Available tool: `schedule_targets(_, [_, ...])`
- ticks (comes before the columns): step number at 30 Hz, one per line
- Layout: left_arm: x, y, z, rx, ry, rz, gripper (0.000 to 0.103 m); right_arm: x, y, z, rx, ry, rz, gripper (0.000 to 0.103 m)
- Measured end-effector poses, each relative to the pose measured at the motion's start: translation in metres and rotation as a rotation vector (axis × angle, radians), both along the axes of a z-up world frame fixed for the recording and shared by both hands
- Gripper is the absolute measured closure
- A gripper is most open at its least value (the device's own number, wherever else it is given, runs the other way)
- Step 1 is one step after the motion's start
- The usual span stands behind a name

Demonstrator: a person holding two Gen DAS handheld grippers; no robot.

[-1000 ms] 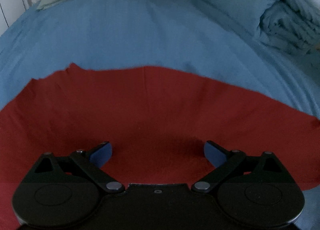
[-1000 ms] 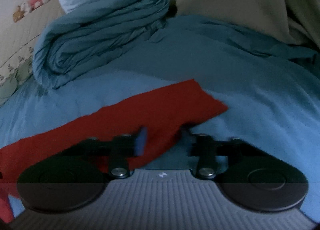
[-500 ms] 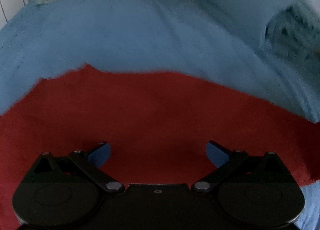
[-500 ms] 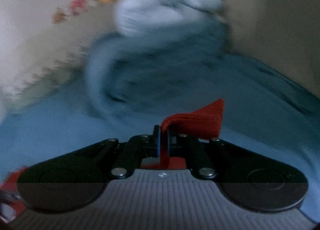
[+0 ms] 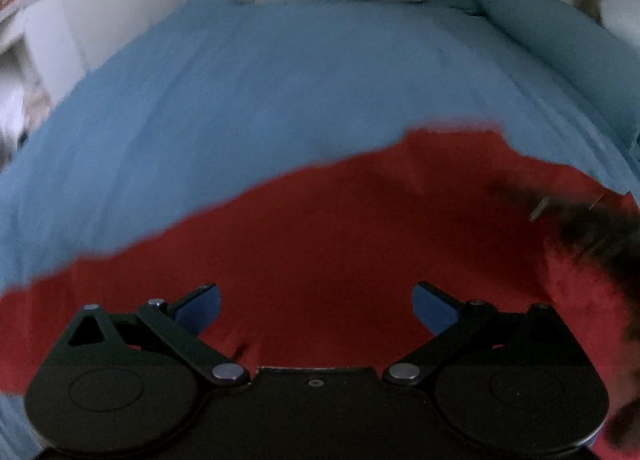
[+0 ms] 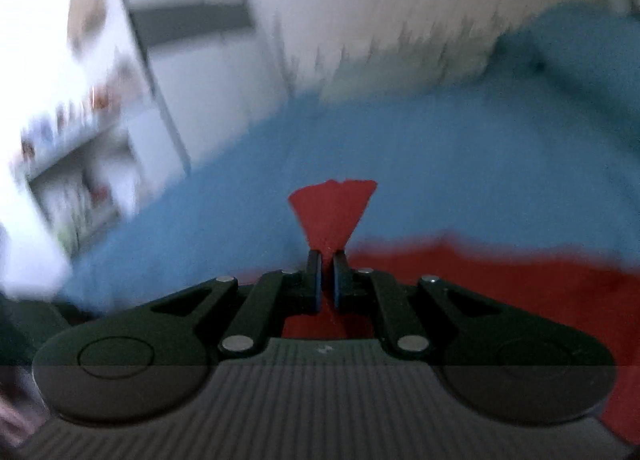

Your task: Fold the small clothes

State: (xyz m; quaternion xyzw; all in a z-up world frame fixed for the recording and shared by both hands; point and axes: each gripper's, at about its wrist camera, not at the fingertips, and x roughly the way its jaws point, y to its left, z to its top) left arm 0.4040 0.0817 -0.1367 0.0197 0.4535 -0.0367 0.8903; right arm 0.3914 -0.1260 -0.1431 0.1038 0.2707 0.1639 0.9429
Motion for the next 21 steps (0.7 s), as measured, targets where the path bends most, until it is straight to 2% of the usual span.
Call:
schedule_targets(2, [-0.008, 0.019, -0.009, -0.036, 0.025, 0.021, 0.000, 0.000, 0.033, -0.040, -0.067, 0.072, 0.036, 0.082])
schedule_targets(4, [-0.016, 0.031, -0.014, -0.066, 0.029, 0.030, 0.000, -0.007, 0.049, -0.065, -0.120, 0.093, 0.046, 0.082])
schedule_targets(7, [-0.019, 0.031, -0.014, -0.108, 0.004, 0.027, 0.000, -0.016, 0.061, -0.071, -0.164, 0.060, 0.050, 0.076])
schedule_targets(8, [-0.020, 0.031, -0.014, -0.123, -0.009, 0.023, 0.000, -0.020, 0.061, -0.071, -0.178, 0.055, 0.059, 0.070])
schedule_targets(10, [-0.024, 0.028, -0.012, -0.155, -0.033, 0.013, 0.000, -0.019, 0.054, -0.067, -0.226, 0.058, 0.093, 0.022])
schedule_targets(12, [-0.020, 0.013, -0.004, -0.189, -0.045, -0.017, 0.000, -0.034, 0.046, -0.059, -0.270, 0.001, 0.112, 0.013])
schedule_targets(14, [-0.013, -0.002, 0.000, -0.215, -0.047, -0.049, 0.000, -0.047, 0.029, -0.048, -0.296, -0.032, 0.132, 0.012])
schedule_targets(18, [0.004, -0.034, -0.016, -0.281, -0.026, -0.058, 0.001, -0.068, -0.018, -0.035, -0.268, 0.003, 0.091, 0.012])
schedule_targets(20, [0.014, -0.045, -0.025, -0.307, -0.023, -0.011, 0.011, -0.081, -0.035, -0.036, -0.268, 0.013, 0.066, 0.012])
schedule_targets(21, [0.017, -0.048, -0.029, -0.318, -0.023, 0.018, 0.013, -0.087, -0.041, -0.038, -0.274, 0.019, 0.055, 0.012])
